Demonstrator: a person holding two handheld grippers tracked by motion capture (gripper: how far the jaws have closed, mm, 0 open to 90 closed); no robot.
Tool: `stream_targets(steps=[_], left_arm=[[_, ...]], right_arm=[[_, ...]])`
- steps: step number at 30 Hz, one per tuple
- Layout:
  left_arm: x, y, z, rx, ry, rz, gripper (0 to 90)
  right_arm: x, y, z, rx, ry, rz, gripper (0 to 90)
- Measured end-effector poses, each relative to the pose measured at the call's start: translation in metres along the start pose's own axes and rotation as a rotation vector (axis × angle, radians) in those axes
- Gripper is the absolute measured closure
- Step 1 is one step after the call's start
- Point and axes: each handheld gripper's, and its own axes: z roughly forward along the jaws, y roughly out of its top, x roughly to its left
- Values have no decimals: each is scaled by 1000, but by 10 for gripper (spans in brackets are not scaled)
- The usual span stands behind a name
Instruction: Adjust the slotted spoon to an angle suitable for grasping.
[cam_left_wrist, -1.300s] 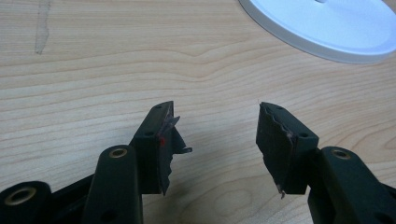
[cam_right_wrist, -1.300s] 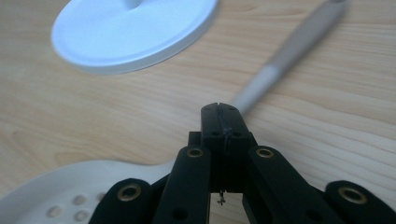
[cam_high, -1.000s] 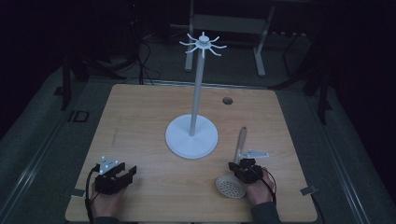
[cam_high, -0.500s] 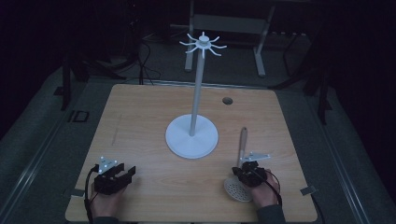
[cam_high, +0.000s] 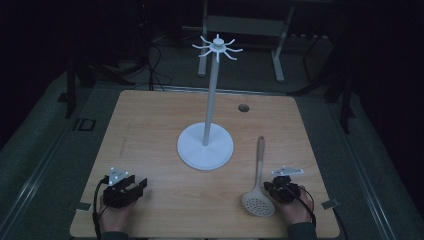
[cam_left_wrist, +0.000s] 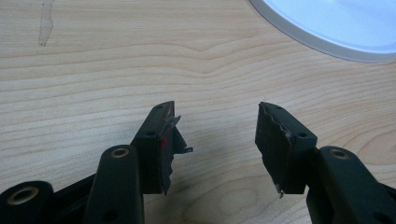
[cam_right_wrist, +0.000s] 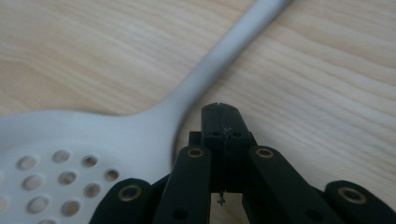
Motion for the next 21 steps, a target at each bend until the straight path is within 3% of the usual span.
stream_targets(steps=[4, 9, 13, 17, 21], left_arm=[[0, 0, 0, 1, -2, 2, 481], [1, 0, -1, -3, -3, 0, 481], [1, 0, 0, -1, -5, -1, 481], [0, 0, 0, -2, -5, 0, 481], [0, 0, 0, -1, -6, 2, 481]], right_arm=[[-5, 7, -3, -28, -11, 28, 897], [-8, 25, -5, -42, -22, 51, 826], [-11, 40, -5, -30, -21, 63, 787], [-17, 52, -3, -9, -25, 113, 735], [-19, 63, -2, 8, -69, 126, 717]])
